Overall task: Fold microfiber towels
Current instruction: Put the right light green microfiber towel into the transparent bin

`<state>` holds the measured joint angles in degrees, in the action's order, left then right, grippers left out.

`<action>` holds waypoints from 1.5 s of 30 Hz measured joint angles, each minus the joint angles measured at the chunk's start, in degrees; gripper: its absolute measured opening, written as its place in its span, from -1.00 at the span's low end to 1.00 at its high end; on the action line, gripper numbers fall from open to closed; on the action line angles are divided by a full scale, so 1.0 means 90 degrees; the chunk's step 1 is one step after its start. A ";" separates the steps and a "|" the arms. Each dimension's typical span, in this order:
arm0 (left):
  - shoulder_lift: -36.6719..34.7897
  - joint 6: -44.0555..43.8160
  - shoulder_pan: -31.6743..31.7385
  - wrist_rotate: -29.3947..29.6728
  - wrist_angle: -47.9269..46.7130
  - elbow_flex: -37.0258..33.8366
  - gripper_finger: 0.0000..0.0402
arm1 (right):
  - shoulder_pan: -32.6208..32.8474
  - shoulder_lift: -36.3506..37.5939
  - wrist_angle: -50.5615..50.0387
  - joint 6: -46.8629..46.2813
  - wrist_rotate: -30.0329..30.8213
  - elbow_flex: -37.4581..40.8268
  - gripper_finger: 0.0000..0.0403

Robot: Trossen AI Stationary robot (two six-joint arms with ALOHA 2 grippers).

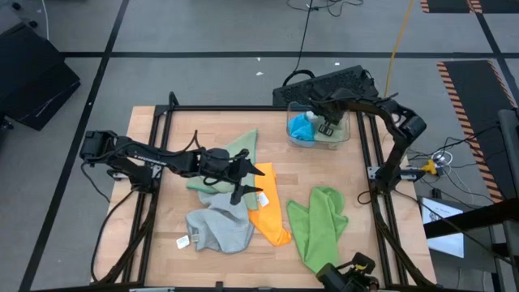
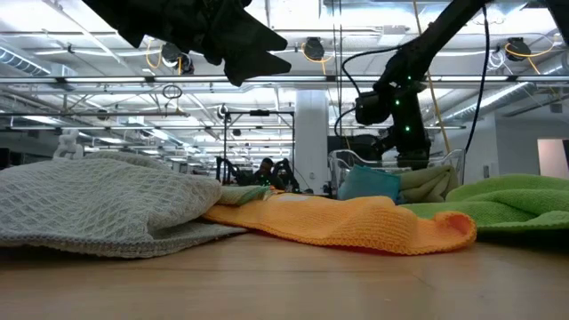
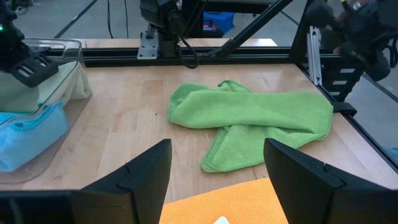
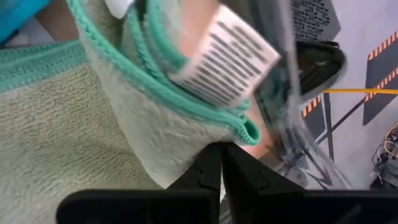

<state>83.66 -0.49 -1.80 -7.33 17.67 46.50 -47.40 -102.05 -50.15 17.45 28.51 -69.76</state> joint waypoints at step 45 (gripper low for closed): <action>0.0000 -0.0034 -0.0029 0.0000 -0.0034 0.0000 0.28 | 0.0109 0.1556 -0.0756 -0.1032 -0.2697 0.1106 -0.97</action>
<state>83.66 -0.80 -2.07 -7.33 17.37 46.50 -46.41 -88.05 -56.96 8.16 4.24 -59.80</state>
